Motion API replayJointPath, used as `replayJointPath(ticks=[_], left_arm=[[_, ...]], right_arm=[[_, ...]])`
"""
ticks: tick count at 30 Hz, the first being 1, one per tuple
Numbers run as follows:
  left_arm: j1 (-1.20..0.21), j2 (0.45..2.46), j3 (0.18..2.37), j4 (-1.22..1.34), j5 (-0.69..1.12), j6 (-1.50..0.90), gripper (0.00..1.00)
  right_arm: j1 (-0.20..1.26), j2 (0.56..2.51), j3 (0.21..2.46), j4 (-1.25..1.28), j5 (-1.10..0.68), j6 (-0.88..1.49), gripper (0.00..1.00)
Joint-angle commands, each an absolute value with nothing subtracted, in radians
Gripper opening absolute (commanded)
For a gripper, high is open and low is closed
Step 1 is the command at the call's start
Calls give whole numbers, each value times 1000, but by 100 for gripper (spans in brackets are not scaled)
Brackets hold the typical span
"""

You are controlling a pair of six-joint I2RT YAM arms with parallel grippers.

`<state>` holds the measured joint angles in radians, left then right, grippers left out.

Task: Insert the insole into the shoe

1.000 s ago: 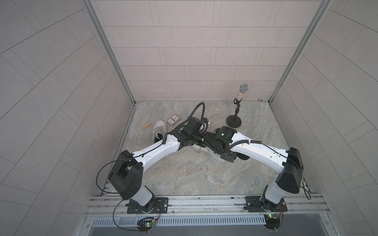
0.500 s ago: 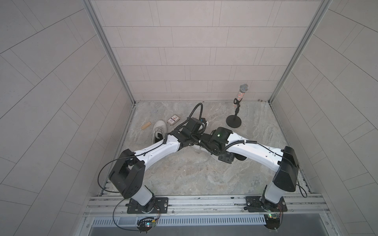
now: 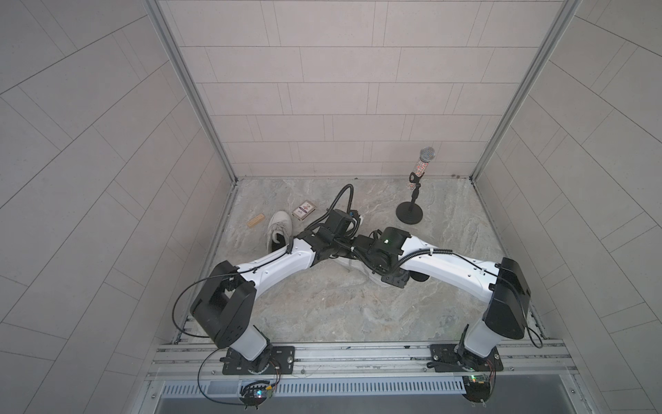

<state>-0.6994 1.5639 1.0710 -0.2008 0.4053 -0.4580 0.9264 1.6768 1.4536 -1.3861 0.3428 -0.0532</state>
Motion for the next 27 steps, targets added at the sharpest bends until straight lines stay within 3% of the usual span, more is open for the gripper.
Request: replayJointPath(ticks=[1, 11, 27], left_arm=[[-736, 1554, 1079, -25, 488, -504, 0], [-752, 1546, 1038, 37, 483, -544, 0], [-706, 1562, 929, 204, 547, -666, 0]], right_arm=[[911, 1683, 1467, -1260, 321, -56, 17], [902, 1735, 1545, -1269, 217, -51, 16], [871, 1677, 1475, -1094, 133, -97, 10]])
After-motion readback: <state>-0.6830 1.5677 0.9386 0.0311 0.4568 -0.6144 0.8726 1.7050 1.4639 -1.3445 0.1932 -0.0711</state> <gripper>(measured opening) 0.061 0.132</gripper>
